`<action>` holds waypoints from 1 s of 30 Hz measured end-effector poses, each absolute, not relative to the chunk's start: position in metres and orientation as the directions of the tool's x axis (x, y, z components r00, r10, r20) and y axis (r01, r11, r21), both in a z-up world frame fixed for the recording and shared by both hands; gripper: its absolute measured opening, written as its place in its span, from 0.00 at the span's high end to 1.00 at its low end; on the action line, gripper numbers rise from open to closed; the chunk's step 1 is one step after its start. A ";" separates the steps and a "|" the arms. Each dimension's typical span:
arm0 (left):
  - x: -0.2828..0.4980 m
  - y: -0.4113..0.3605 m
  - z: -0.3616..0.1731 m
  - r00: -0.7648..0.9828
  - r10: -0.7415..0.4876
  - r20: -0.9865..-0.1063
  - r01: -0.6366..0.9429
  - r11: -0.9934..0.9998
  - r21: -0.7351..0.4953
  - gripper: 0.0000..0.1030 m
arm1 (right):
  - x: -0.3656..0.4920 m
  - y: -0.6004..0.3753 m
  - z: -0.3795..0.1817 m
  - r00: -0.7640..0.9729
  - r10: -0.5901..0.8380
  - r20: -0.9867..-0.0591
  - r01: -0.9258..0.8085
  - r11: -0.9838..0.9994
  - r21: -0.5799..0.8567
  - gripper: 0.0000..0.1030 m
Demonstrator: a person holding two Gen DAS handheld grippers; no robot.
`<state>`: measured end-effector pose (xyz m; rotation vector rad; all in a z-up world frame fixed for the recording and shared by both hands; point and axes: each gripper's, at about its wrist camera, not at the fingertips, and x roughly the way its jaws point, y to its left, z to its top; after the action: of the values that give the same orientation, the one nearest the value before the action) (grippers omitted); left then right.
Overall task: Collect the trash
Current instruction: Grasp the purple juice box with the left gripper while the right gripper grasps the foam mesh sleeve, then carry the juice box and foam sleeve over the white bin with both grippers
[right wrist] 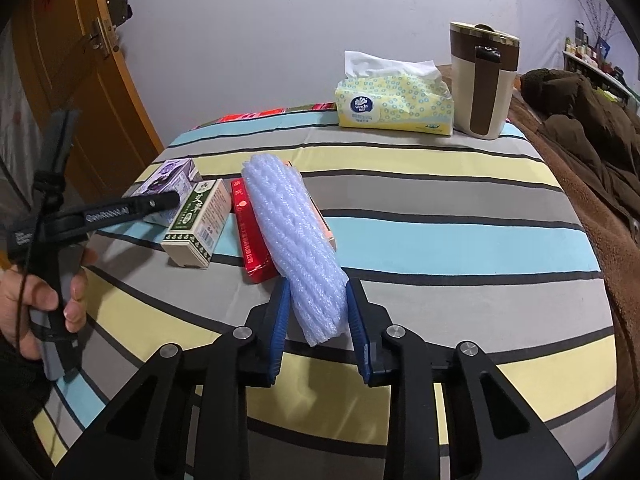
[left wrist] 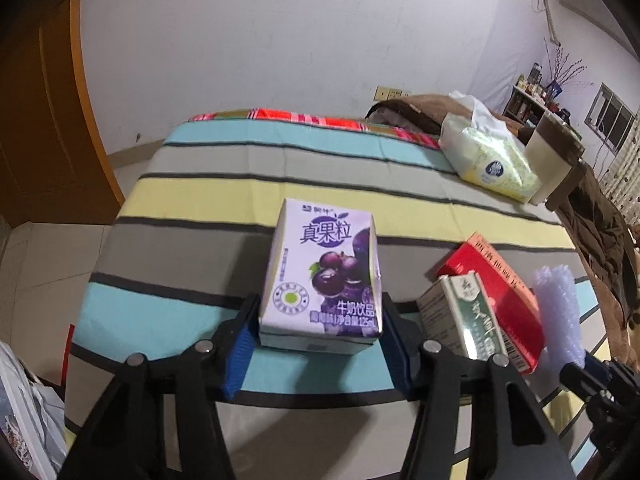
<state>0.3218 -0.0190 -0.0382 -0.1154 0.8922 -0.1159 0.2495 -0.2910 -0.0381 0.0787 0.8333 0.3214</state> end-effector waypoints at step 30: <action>0.172 0.008 0.019 0.709 -0.192 -0.679 0.152 0.981 -0.118 0.44 | 0.178 -0.256 0.001 0.661 0.379 -0.648 -0.282 0.925 0.253 0.75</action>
<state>0.1719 0.0077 0.0190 -0.0548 0.7598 -0.1912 0.1782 -0.2560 0.0013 0.1343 0.7621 0.3751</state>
